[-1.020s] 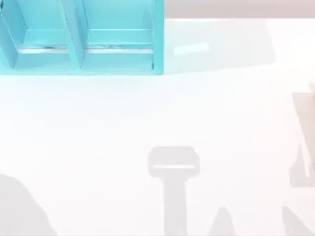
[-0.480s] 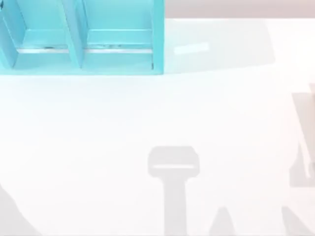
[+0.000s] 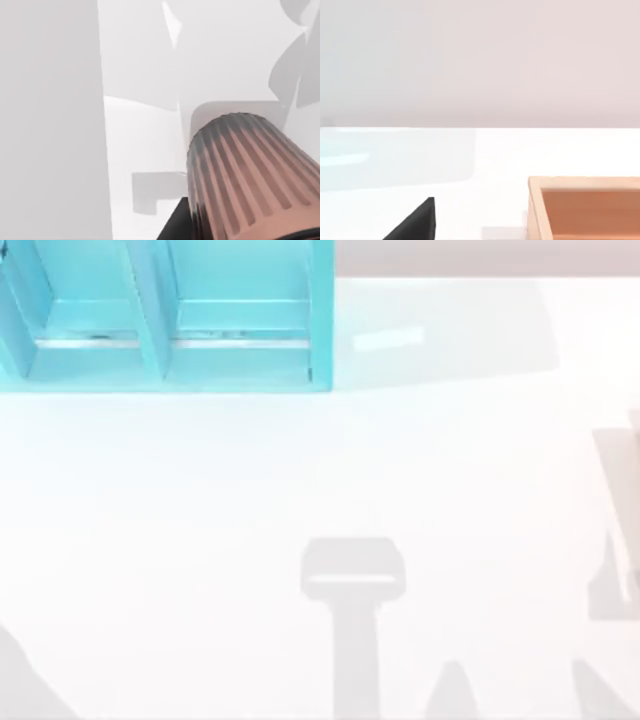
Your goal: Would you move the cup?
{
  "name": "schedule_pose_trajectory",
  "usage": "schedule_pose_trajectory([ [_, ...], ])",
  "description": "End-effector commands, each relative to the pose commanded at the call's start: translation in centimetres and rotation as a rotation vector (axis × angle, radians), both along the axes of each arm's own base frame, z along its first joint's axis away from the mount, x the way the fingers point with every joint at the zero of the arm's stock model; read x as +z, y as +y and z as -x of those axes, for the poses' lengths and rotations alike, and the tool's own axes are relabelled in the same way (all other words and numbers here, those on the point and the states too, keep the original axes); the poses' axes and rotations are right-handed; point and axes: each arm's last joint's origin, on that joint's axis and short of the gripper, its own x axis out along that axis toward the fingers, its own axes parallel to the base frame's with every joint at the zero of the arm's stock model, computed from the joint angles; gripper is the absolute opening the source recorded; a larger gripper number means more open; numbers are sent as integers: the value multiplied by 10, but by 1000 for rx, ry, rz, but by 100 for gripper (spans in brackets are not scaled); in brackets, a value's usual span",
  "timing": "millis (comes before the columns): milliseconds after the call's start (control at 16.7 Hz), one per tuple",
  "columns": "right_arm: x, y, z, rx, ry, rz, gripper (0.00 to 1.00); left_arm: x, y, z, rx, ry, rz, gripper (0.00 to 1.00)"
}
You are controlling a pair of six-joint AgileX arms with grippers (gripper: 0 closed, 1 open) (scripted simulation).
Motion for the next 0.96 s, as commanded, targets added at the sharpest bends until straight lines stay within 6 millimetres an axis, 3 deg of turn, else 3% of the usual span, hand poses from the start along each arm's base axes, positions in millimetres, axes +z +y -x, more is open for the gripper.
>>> schedule_pose_trajectory([
  [600, 0, 0, 0, 0, 0, 0, 100, 0, 0, 0, 0, 0, 0, 98],
  [960, 0, 0, 0, 0, 0, 0, 100, 0, 0, 0, 0, 0, 0, 100],
])
